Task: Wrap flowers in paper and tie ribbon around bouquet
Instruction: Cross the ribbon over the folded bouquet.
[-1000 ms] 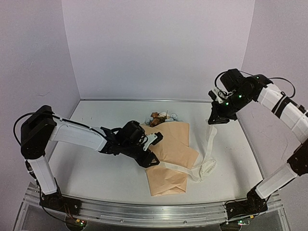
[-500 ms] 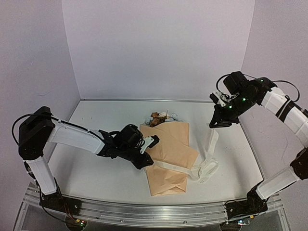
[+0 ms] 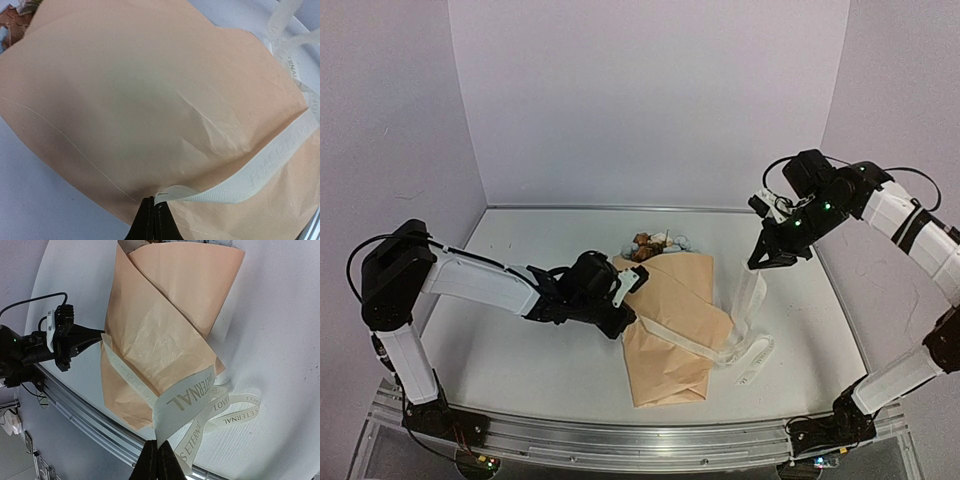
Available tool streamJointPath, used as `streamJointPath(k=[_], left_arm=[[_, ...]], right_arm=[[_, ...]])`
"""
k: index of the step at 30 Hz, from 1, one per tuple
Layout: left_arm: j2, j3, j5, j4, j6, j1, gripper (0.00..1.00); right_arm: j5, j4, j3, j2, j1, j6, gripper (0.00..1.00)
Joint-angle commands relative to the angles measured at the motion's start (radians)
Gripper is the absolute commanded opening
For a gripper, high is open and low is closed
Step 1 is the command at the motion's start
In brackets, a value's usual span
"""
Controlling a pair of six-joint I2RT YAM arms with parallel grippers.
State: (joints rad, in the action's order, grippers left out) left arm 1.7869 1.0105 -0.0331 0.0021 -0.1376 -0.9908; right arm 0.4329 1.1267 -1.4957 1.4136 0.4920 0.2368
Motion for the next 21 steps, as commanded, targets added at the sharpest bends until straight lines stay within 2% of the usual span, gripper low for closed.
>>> streamJointPath(k=[1,6,11,21], left_arm=[[0.013,0.080,0.076,0.041,0.055,0.039,0.00],[0.029,0.129,0.041,0.033,0.094,0.075,0.00],[0.054,0.158,-0.073,0.029,0.123,0.097,0.00],[0.079,0.170,-0.313,0.038,0.101,0.148,0.00]], right_arm=[[-0.050,-0.016,-0.032,0.037,-0.017,-0.030,0.00],[-0.013,-0.046,-0.094,0.089,-0.042,-0.015,0.00],[0.135,-0.145,-0.138,0.134,-0.040,0.060,0.00],[0.596,-0.606,-0.037,0.228,0.041,0.443,0.00]])
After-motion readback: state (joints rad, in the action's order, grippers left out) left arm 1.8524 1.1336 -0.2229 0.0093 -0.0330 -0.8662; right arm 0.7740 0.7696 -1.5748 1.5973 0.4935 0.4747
